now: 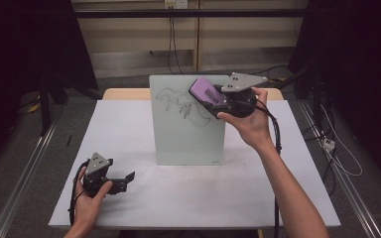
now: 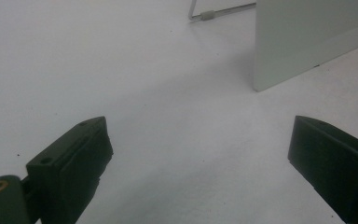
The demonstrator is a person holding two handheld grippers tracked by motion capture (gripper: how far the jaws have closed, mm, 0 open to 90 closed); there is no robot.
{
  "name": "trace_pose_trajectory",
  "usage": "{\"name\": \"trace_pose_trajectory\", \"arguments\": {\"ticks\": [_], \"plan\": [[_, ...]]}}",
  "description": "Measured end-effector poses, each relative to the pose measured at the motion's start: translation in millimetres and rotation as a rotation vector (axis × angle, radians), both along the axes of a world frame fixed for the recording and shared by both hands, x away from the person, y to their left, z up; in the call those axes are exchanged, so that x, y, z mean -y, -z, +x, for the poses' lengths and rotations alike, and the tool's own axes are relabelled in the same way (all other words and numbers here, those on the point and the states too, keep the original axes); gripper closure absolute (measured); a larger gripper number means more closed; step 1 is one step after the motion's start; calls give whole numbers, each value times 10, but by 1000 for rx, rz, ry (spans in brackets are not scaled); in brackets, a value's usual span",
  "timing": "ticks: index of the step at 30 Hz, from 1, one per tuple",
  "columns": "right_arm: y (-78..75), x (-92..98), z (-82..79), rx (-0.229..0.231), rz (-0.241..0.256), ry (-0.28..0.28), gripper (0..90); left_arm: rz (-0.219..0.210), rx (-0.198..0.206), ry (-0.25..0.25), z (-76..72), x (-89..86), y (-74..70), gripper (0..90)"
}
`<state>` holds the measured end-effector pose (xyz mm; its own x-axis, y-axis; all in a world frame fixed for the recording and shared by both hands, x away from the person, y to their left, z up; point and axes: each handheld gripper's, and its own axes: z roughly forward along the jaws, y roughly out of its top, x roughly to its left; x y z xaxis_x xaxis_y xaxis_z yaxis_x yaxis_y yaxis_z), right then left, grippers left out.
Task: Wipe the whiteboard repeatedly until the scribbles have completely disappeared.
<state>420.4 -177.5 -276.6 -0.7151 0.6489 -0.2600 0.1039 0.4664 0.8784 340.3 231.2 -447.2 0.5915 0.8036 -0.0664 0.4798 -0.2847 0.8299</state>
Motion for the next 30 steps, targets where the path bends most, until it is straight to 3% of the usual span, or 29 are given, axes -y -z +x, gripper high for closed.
{"name": "trace_pose_trajectory", "arguments": {"ticks": [5,9,19,25,30], "plan": [[149,-36,-54,-21,-34,-22,420,2,1,2,-2,1,-3,55],[263,-26,-88,-43,-20,-34,420,4,-1,-1,-1,3,0,55],[472,-112,-160,-88,-68,-64,420,6,0,-2,-2,7,0,55],[464,-120,-165,-88,-70,-60,420,5,-3,1,2,6,3,55],[326,-52,-124,-61,-40,-35,420,6,-2,2,0,10,2,55]]}}
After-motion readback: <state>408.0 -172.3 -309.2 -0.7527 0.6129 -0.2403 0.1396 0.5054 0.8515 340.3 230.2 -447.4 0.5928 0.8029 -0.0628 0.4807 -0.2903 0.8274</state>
